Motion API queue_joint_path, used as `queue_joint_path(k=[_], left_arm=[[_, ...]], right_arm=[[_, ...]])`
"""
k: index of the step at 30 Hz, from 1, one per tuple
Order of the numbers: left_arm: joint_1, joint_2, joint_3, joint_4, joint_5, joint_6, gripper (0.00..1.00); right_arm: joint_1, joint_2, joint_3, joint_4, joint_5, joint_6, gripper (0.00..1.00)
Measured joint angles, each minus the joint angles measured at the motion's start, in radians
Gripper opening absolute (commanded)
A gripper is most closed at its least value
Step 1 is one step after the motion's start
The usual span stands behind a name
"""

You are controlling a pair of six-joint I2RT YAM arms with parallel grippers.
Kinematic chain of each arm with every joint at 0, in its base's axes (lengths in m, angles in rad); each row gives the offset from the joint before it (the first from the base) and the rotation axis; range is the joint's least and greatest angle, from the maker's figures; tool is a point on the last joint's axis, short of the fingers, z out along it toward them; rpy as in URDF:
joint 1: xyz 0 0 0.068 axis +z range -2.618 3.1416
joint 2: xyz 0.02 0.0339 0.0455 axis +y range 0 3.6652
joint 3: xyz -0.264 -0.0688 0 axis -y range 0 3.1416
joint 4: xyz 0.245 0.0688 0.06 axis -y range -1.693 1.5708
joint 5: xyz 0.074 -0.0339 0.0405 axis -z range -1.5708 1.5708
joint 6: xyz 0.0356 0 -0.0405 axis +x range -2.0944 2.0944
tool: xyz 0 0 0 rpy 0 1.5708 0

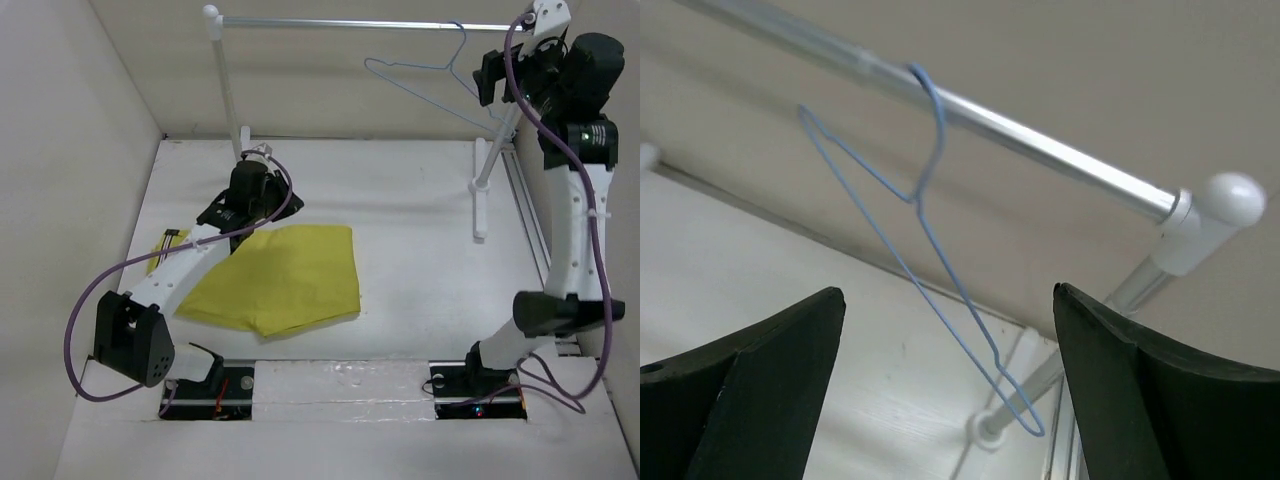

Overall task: Place the trousers on the hanger
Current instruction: Pick up the hanger from the clothesline.

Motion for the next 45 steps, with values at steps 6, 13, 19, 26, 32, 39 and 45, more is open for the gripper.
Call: queue_joint_path(k=[6, 13, 19, 26, 32, 39, 45], left_arm=[[-0.01, -0.014, -0.06, 0.01, 0.04, 0.006, 0.15], [-0.01, -0.019, -0.061, 0.008, 0.038, 0.02, 0.15], [-0.01, -0.019, -0.062, 0.007, 0.036, 0.021, 0.16], [-0.01, -0.015, -0.062, 0.006, 0.036, 0.021, 0.16], [-0.01, -0.006, -0.051, -0.011, 0.038, 0.022, 0.33], [-0.01, 0.065, 0.183, -0.068, 0.075, 0.021, 0.59], [-0.024, 0.126, 0.454, -0.055, 0.151, 0.018, 0.62]], right_arm=[[-0.18, 0.29, 0.094, -0.065, -0.219, -0.036, 0.94], [-0.238, 0.386, 0.094, -0.096, -0.399, -0.036, 0.92], [-0.221, 0.35, -0.013, -0.051, -0.507, -0.033, 0.71], [-0.195, 0.329, -0.179, 0.029, -0.564, 0.006, 0.37], [-0.192, 0.254, -0.317, 0.177, -0.57, 0.083, 0.0], [-0.098, 0.073, -0.367, 0.268, -0.436, 0.137, 0.0], [-0.024, -0.031, -0.359, 0.16, -0.27, 0.124, 0.0]])
